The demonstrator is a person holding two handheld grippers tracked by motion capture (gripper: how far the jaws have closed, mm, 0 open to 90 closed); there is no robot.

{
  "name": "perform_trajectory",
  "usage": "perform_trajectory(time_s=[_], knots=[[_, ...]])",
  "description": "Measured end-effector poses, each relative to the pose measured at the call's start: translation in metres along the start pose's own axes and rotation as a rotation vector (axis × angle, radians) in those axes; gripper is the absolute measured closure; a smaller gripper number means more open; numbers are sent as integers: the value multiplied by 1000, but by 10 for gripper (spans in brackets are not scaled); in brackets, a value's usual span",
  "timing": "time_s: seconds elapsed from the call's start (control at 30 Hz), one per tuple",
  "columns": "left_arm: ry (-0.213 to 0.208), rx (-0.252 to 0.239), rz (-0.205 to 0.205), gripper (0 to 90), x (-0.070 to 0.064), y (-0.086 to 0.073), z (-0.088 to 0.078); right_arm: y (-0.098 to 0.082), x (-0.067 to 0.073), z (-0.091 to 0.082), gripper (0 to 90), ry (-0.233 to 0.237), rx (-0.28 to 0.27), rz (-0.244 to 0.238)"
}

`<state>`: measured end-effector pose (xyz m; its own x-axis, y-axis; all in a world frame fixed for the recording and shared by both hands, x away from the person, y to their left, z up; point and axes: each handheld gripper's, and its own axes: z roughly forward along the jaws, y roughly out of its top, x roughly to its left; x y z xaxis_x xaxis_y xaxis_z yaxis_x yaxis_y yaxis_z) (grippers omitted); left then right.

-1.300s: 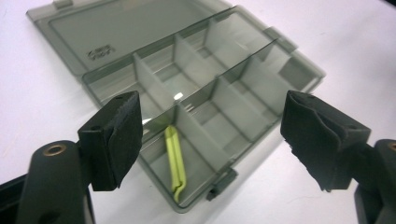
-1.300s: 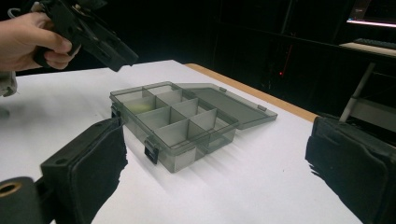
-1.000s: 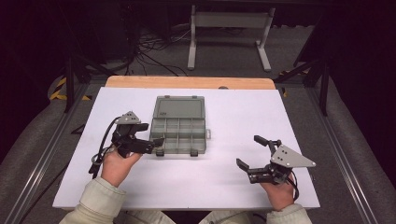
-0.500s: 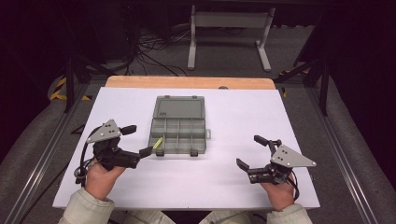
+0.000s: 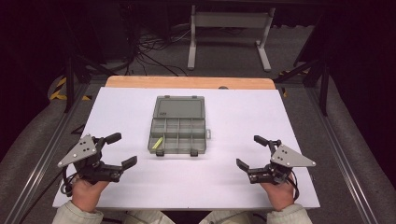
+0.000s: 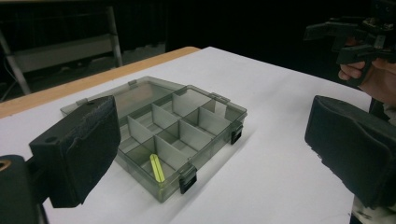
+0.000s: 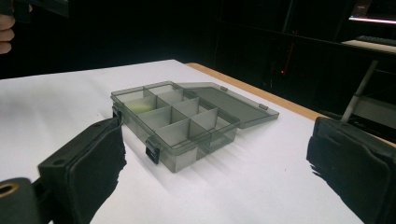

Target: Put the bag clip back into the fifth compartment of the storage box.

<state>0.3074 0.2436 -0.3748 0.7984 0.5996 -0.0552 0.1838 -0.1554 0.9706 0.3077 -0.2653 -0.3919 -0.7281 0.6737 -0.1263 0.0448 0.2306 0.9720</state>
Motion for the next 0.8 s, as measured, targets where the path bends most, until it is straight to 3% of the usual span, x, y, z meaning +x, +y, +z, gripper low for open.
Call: perform_trajectory(time_s=[0.13,0.47,0.6,0.7,0.8], knots=[[31,-43,21,38,-3,-9,-9,0,0,0,34,-2,1,12],[74,-76,70,31,-11,-36,-22,-2,-1,0,28,-4,-2,15],[91,-99,70,25,-7,-44,-26,-3,-1,0,27,-3,-6,15],[77,-121,29,20,-3,-48,-26,-3,0,0,27,0,-1,18],[79,-138,14,18,-1,-49,-27,-4,0,1,27,1,-4,17]])
